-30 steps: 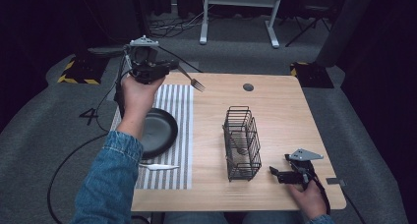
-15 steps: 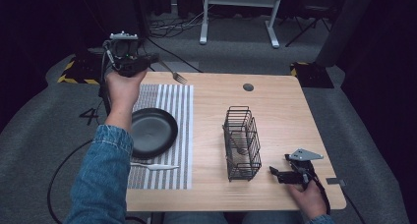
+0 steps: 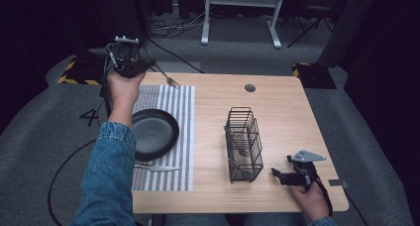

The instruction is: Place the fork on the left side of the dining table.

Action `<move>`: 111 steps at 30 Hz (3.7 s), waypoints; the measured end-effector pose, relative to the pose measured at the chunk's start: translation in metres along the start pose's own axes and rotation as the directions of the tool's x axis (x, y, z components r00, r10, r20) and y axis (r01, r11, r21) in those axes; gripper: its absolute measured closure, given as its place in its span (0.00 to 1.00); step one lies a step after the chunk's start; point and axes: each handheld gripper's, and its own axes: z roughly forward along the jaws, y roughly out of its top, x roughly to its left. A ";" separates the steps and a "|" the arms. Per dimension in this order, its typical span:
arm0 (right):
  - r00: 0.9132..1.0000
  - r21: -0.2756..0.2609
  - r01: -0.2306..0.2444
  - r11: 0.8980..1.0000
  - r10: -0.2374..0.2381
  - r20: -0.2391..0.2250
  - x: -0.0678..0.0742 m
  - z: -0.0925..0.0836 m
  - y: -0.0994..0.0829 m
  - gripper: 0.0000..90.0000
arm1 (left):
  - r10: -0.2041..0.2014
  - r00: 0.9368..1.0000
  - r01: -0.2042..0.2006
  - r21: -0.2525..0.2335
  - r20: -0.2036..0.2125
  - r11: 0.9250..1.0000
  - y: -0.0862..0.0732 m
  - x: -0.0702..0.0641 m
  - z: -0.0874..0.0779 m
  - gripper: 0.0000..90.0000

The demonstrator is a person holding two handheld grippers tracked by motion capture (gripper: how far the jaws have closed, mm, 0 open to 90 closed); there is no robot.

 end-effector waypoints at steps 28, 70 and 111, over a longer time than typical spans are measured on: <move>1.000 0.002 0.000 1.000 0.000 0.000 0.000 0.000 0.000 0.16 | -0.026 0.999 0.033 0.170 -0.048 0.985 -0.037 0.007 0.047 0.96; 1.000 0.003 -0.010 1.000 0.010 0.011 0.000 0.000 0.001 0.17 | -0.188 0.976 0.207 0.205 -0.108 0.957 -0.061 0.064 0.060 0.69; 1.000 0.002 -0.020 1.000 0.020 0.023 0.000 0.001 0.001 0.17 | -0.281 0.954 0.296 0.195 -0.101 0.935 -0.089 0.105 0.076 0.66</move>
